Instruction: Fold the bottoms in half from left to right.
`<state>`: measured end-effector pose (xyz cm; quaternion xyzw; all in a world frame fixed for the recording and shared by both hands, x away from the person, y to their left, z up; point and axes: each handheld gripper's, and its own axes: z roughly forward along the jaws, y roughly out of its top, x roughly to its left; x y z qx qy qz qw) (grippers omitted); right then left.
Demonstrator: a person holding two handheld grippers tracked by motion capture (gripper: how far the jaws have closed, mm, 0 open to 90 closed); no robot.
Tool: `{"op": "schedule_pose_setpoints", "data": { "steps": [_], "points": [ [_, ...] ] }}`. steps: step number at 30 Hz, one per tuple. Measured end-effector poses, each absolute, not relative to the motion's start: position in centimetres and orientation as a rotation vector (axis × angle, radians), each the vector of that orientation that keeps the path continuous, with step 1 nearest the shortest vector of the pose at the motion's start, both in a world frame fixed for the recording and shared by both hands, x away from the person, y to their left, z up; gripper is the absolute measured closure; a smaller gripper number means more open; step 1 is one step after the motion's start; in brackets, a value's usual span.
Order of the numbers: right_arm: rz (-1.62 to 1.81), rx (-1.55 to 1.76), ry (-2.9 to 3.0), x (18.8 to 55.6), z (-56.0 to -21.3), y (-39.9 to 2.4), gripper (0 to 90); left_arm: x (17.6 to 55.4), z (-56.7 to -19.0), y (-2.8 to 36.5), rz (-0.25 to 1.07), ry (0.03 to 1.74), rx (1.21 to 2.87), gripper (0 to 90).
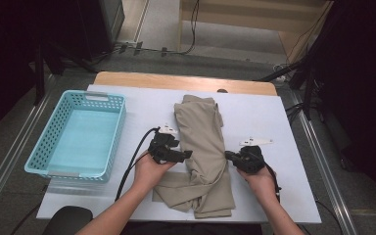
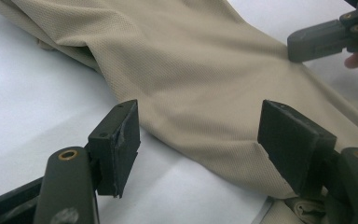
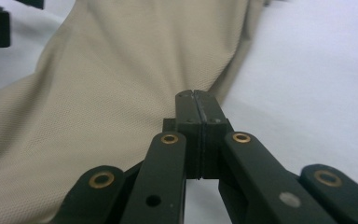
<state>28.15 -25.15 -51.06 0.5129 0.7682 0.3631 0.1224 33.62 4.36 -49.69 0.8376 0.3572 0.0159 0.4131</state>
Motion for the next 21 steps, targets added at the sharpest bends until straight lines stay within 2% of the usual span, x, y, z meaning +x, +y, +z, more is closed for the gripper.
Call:
{"op": "schedule_pose_setpoints", "data": {
  "steps": [9,10,11,12,14,17,18,20,21],
  "points": [
    [1.008,1.527,2.239,28.3,-51.3,-26.1,85.3,33.3,-50.5,3.7,0.017,0.899,2.14,29.5],
    [1.01,1.523,2.241,28.3,-51.3,-26.1,81.3,33.3,-50.5,3.7,0.017,0.899,2.14,29.5],
    [1.029,1.505,2.242,28.3,-51.4,-26.1,72.9,33.2,-50.8,3.2,0.02,0.889,2.151,29.5],
    [1.029,1.505,2.242,28.3,-51.4,-26.1,72.9,33.2,-50.8,3.2,0.02,0.889,2.151,29.6],
    [1.074,1.482,2.254,28.4,-51.7,-26.0,60.0,33.2,-51.4,2.4,0.012,0.889,2.159,30.2],
    [1.092,1.483,2.278,28.6,-52.2,-25.7,55.2,33.1,-51.7,1.9,0.028,0.872,2.147,34.2],
    [1.081,1.437,2.271,28.5,-52.6,-25.2,55.4,32.9,-51.8,1.2,0.046,0.869,2.141,39.2],
    [1.069,1.427,2.267,28.4,-52.6,-24.9,56.6,32.8,-51.9,0.9,0.053,0.863,2.141,46.2],
    [1.067,1.408,2.266,28.2,-52.7,-24.2,63.2,32.4,-52.0,0.3,0.06,0.851,2.141,52.6]
  ]
}}
